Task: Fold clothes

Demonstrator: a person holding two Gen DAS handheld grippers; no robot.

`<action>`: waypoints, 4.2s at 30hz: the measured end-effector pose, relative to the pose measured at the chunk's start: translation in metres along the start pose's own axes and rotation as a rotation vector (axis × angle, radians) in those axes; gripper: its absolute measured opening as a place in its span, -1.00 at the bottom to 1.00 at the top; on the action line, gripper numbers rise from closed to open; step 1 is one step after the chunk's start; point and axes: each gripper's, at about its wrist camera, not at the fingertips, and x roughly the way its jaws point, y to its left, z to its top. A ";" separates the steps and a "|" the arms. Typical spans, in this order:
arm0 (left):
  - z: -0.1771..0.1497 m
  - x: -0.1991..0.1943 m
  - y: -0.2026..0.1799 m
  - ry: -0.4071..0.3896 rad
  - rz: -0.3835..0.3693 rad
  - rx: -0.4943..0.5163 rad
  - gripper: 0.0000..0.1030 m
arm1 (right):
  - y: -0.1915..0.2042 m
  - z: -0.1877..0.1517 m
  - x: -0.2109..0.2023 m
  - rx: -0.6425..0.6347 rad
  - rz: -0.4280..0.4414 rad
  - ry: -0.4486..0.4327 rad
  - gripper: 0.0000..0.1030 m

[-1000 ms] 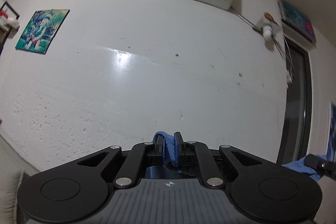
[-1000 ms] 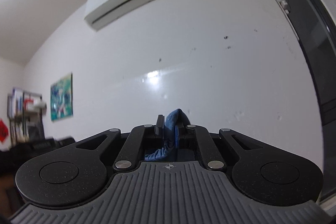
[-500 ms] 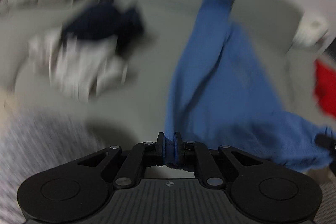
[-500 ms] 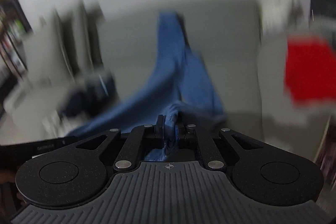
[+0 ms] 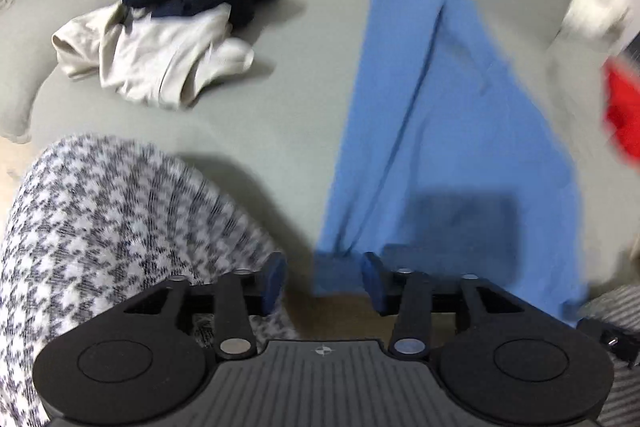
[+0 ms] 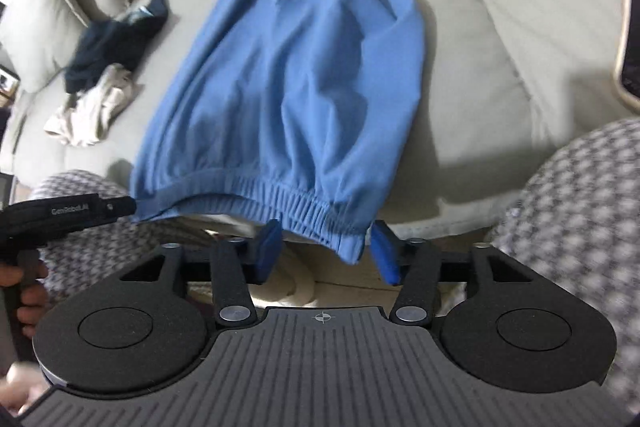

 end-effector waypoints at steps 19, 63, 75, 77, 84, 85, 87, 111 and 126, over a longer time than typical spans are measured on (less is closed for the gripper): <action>0.071 0.105 0.002 -0.044 -0.062 0.084 -0.16 | -0.046 0.057 0.066 0.051 -0.139 -0.241 -0.03; 0.038 0.082 -0.002 0.286 0.027 0.213 0.18 | -0.048 0.012 0.057 0.258 -0.056 -0.054 0.09; 0.045 0.043 0.001 0.300 -0.061 0.266 -0.96 | -0.033 0.016 0.040 0.131 -0.010 -0.022 -0.90; 0.040 0.028 0.005 0.313 -0.073 0.264 -0.96 | -0.028 0.018 0.025 0.087 -0.022 -0.014 -0.91; 0.011 -0.002 0.004 0.340 -0.080 0.292 -0.93 | -0.014 0.008 -0.014 -0.006 -0.048 0.048 -0.91; 0.011 0.001 0.005 0.344 -0.072 0.293 -0.88 | -0.013 0.005 -0.015 -0.011 -0.046 0.057 -0.91; 0.009 0.014 0.008 0.378 -0.034 0.270 -0.68 | -0.012 0.002 -0.017 -0.021 -0.045 0.069 -0.86; 0.228 0.128 -0.101 -0.204 -0.184 0.228 0.31 | 0.042 0.230 0.077 -0.392 -0.128 -0.376 0.12; 0.313 0.259 -0.116 -0.250 -0.271 0.258 0.27 | 0.052 0.416 0.248 -0.561 -0.167 -0.385 -0.07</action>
